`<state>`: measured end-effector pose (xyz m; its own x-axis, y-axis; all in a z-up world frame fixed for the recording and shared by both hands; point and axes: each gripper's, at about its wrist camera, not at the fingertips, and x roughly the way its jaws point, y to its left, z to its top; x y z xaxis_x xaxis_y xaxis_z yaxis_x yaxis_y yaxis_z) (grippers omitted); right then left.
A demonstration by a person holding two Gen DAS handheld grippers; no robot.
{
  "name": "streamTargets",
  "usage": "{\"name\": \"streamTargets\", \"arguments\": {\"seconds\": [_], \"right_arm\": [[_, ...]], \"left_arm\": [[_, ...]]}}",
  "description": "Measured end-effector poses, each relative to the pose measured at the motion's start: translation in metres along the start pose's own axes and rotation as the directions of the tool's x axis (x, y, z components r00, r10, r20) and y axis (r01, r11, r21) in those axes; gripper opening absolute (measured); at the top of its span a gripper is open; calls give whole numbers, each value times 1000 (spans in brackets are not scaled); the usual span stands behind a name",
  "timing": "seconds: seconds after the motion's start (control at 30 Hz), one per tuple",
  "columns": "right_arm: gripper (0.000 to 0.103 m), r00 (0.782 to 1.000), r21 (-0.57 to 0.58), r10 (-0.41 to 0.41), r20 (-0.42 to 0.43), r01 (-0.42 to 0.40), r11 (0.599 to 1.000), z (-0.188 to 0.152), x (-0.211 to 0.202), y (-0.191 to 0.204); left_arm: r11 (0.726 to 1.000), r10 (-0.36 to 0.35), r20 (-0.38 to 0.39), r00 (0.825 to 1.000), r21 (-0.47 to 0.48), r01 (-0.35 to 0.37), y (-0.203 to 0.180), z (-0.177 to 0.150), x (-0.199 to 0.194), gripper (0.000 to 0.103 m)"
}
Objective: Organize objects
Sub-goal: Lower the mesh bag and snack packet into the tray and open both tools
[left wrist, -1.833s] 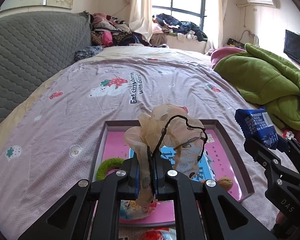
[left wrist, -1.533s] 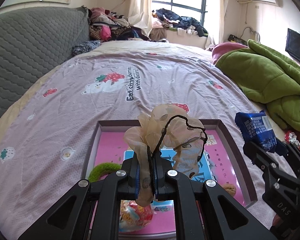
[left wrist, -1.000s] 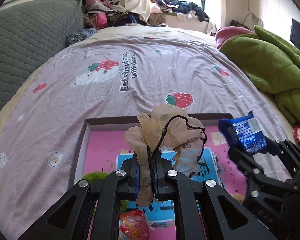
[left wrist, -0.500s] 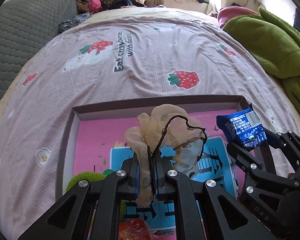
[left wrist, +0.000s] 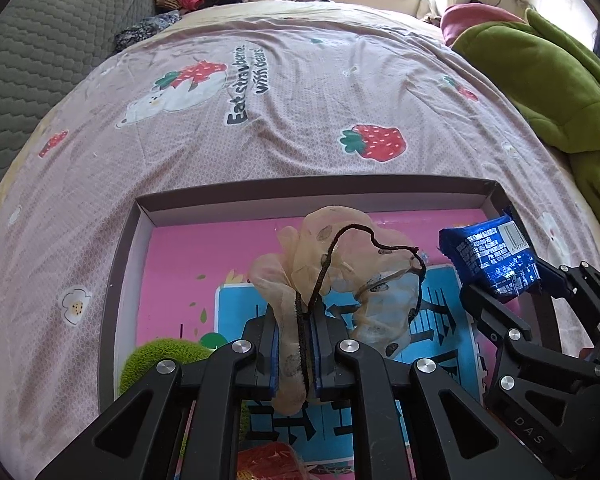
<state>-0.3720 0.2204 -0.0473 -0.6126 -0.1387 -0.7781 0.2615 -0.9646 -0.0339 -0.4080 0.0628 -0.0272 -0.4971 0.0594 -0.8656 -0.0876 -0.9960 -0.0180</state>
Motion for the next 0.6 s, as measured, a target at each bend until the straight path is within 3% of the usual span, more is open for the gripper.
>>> {"name": "streamTargets", "arguments": {"seconds": [0.3, 0.43, 0.6], "right_arm": [[55, 999, -8, -6, -37, 5, 1000, -1, 6, 1], [56, 999, -3, -14, -52, 14, 1000, 0, 8, 0], [56, 998, 19, 0, -63, 1, 1000, 1, 8, -3]], "left_arm": [[999, -16, -40, 999, 30, 17, -1, 0, 2, 17], [999, -7, -47, 999, 37, 9, -2, 1, 2, 26], [999, -13, -58, 998, 35, 15, 1, 0, 1, 30]]}}
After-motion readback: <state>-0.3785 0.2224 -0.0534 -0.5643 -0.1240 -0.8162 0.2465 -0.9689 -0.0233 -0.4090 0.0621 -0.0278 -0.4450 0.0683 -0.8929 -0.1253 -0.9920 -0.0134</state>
